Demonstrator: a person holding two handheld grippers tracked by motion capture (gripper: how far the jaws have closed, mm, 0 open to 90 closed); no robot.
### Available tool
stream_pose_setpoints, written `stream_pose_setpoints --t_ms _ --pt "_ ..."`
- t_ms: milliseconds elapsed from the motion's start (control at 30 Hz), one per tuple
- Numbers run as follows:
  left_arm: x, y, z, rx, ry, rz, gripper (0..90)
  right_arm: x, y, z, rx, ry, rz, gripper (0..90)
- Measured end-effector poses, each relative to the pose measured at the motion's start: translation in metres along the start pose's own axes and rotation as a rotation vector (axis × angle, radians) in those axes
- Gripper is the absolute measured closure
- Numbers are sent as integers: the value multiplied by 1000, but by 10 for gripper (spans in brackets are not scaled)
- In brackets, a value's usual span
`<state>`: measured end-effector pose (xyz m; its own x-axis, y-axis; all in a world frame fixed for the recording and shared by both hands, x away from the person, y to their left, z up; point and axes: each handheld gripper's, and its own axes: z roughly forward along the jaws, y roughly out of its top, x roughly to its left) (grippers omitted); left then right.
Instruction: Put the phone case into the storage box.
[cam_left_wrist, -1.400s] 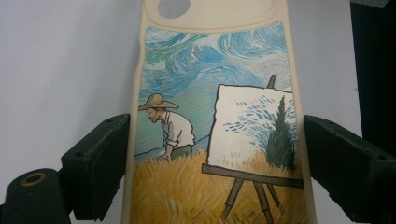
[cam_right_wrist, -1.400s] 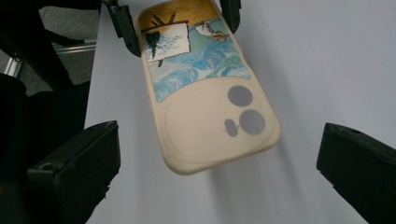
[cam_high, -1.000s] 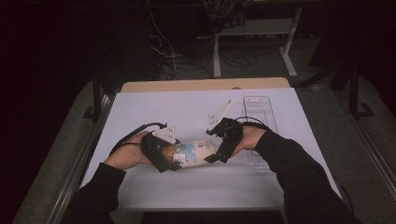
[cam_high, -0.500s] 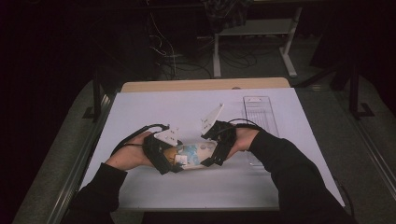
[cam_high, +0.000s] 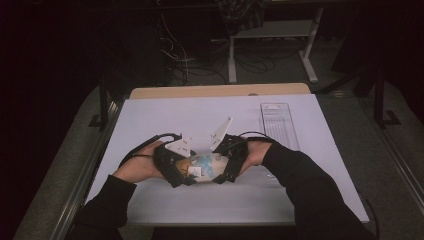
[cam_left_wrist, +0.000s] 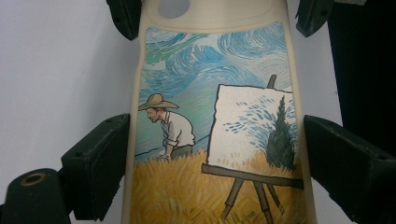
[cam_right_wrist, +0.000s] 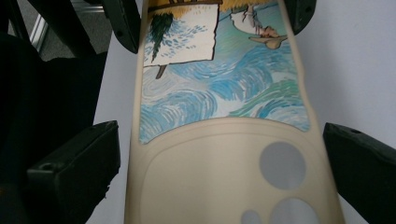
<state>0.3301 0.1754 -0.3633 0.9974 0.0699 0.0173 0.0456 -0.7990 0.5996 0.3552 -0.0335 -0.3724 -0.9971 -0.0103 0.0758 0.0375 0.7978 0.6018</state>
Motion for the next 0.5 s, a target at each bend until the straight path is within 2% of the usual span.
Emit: stream_pose_setpoints --t_ms 300,500 --pt "-1 0 0 -1 1 2 109 0 0 4 30 8 7 0" --pt "0 0 0 -2 2 7 109 1 0 5 51 1 -7 16"
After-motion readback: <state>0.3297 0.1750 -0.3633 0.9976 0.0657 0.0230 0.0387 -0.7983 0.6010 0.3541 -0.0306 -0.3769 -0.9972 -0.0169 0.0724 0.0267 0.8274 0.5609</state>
